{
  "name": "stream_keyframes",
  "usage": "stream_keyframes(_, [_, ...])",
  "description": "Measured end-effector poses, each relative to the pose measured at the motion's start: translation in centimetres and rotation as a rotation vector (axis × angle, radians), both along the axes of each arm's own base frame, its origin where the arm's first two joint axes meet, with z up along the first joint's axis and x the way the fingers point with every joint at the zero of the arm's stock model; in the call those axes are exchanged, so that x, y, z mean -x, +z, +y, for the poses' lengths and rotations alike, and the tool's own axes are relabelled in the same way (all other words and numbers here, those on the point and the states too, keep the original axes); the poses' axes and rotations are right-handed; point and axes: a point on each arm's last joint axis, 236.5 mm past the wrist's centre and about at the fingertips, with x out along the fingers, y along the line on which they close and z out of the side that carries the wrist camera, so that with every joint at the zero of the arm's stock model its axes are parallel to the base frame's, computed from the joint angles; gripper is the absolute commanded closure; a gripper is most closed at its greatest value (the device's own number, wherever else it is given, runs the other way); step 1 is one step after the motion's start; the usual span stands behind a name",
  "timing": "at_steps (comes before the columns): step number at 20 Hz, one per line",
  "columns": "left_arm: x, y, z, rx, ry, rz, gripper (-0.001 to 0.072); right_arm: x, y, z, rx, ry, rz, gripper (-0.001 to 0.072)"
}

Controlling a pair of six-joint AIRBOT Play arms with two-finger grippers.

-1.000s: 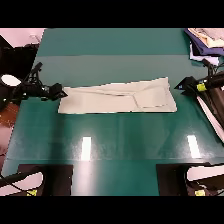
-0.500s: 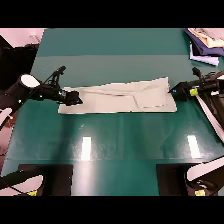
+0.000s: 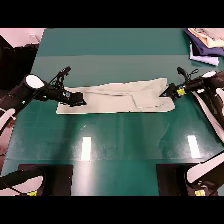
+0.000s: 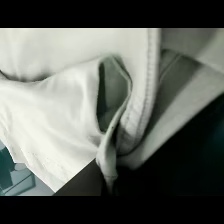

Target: Fold the shirts.

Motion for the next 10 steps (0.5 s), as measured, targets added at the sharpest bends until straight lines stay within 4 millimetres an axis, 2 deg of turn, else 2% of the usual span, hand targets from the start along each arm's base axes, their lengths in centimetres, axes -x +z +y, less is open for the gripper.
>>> stream_keyframes(3, [-0.3, 0.4, -0.4, 0.003, 0.003, -0.006, 0.0686, -0.2, 1.8, 0.2, 0.009, 0.016, -0.05, 0.0702])
stream_keyframes(5, [-1.2, 1.1, -1.4, 0.002, -0.009, -0.031, 0.0686, -0.4, 4.1, 0.5, 0.02, 0.022, -0.102, 0.0702])
stream_keyframes(7, [-2.6, 1.8, -3.0, 0.0, -0.034, -0.067, 0.0686, -0.4, 6.5, 1.0, 0.033, 0.028, -0.148, 0.0703])
stream_keyframes(10, [-5.0, 1.8, -6.5, 0.003, -0.086, -0.099, 0.0686, -0.4, 10.9, 2.5, 0.049, 0.04, -0.216, 0.0703])
